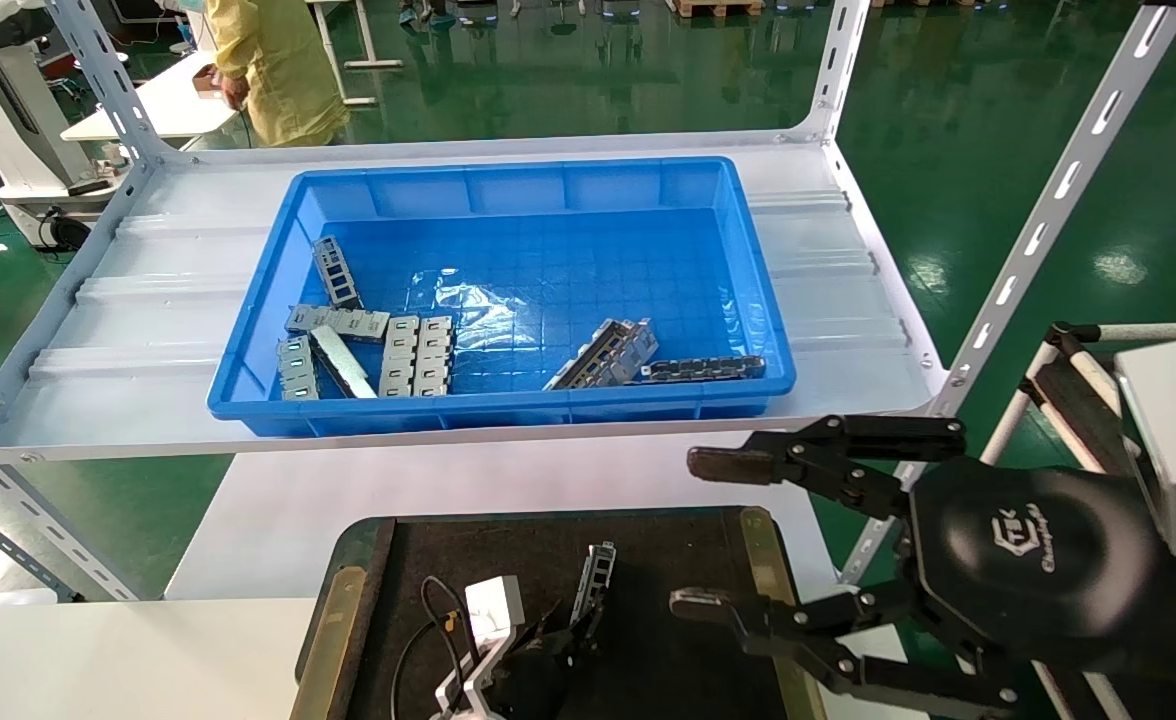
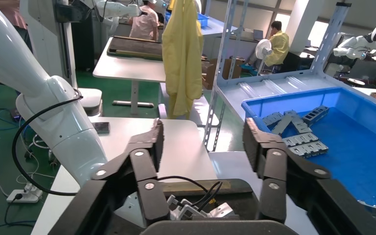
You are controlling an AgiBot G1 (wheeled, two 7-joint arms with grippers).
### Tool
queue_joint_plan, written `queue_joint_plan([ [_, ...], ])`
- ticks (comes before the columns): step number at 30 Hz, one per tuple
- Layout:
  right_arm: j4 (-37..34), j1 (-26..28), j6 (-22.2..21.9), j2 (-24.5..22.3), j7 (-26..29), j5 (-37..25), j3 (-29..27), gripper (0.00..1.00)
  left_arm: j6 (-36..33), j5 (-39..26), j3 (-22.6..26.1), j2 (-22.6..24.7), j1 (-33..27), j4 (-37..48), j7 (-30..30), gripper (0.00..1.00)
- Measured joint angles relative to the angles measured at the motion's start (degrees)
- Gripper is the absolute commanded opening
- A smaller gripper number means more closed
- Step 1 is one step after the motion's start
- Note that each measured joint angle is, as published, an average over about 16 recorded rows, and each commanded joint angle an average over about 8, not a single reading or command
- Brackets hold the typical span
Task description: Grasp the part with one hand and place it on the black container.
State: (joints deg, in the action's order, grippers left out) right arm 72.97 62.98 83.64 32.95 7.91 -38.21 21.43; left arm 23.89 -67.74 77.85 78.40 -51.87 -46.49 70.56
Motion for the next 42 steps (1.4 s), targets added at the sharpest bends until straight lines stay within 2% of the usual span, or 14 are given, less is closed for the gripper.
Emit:
queue_joint_plan([
  [12, 0.00, 0.00, 0.00, 0.00, 0.00, 0.01, 0.01, 1.00, 0.92, -4.72, 4.15, -0.29, -2.69, 0.02, 6.59, 1.00],
  [24, 0.00, 0.00, -0.01, -0.01, -0.01, 0.01, 0.02, 1.00, -2.23, -12.37, 7.56, -2.21, -6.94, -0.13, 14.32, 1.00],
  [31, 0.00, 0.01, -0.01, -0.01, -0.01, 0.01, 0.02, 1.00, -4.67, -18.23, 9.92, -5.89, -9.43, -3.38, 19.97, 1.00],
  [42, 0.00, 0.01, -0.01, -0.01, -0.01, 0.02, 0.03, 1.00, -7.00, -27.41, 14.54, -15.17, -13.39, -13.13, 28.49, 1.00],
])
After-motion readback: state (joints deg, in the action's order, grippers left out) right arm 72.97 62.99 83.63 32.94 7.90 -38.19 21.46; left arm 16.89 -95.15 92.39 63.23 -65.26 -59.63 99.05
